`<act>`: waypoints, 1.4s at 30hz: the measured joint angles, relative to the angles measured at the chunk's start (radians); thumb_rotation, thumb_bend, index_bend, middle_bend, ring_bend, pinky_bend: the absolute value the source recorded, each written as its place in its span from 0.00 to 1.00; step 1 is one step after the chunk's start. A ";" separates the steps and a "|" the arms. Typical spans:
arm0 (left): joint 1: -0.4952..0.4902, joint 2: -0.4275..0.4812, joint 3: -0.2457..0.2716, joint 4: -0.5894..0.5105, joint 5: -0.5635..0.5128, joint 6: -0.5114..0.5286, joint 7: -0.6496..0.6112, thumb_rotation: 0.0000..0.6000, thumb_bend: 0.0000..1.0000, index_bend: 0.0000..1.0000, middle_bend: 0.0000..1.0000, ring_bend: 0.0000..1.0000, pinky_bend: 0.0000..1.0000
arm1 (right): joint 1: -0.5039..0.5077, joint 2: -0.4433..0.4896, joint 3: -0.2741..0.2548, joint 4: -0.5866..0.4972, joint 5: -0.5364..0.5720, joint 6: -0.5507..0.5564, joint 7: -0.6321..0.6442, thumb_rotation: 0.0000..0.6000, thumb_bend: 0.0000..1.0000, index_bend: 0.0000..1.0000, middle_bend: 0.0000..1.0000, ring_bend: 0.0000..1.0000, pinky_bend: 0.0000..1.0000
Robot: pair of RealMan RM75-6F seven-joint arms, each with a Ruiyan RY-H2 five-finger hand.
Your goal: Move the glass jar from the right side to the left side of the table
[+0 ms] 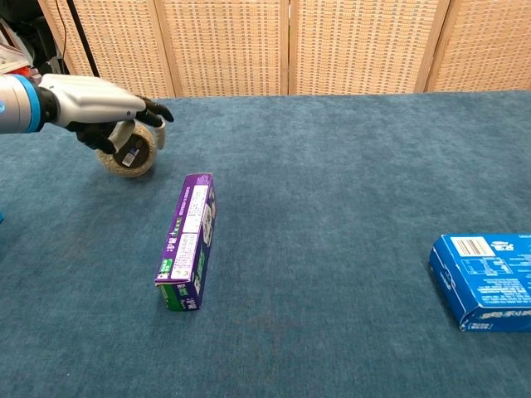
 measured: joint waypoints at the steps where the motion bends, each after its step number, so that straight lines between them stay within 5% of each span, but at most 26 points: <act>1: 0.002 0.000 -0.008 -0.002 0.004 0.009 -0.010 1.00 1.00 0.32 0.11 0.09 0.14 | 0.000 0.000 0.000 0.000 0.000 0.000 0.001 1.00 0.00 0.00 0.00 0.00 0.00; 11: 0.013 0.017 -0.146 -0.037 0.023 0.094 -0.188 1.00 1.00 0.27 0.01 0.03 0.14 | 0.002 -0.003 -0.004 0.002 -0.006 -0.003 -0.002 1.00 0.00 0.00 0.00 0.00 0.00; 19: -0.067 0.020 -0.204 -0.008 -0.194 -0.056 -0.195 1.00 1.00 0.27 0.01 0.03 0.14 | 0.006 -0.008 -0.001 0.009 0.004 -0.013 -0.005 1.00 0.00 0.00 0.00 0.00 0.00; 30: -0.257 -0.044 -0.110 0.129 -0.689 -0.172 -0.011 1.00 1.00 0.27 0.02 0.04 0.14 | 0.012 -0.008 0.004 0.019 0.019 -0.030 0.012 1.00 0.00 0.00 0.00 0.00 0.00; 42: -0.284 -0.180 -0.048 0.315 -0.738 -0.285 -0.035 1.00 1.00 0.28 0.08 0.08 0.15 | 0.012 -0.012 0.006 0.019 0.025 -0.028 0.001 1.00 0.00 0.00 0.00 0.00 0.00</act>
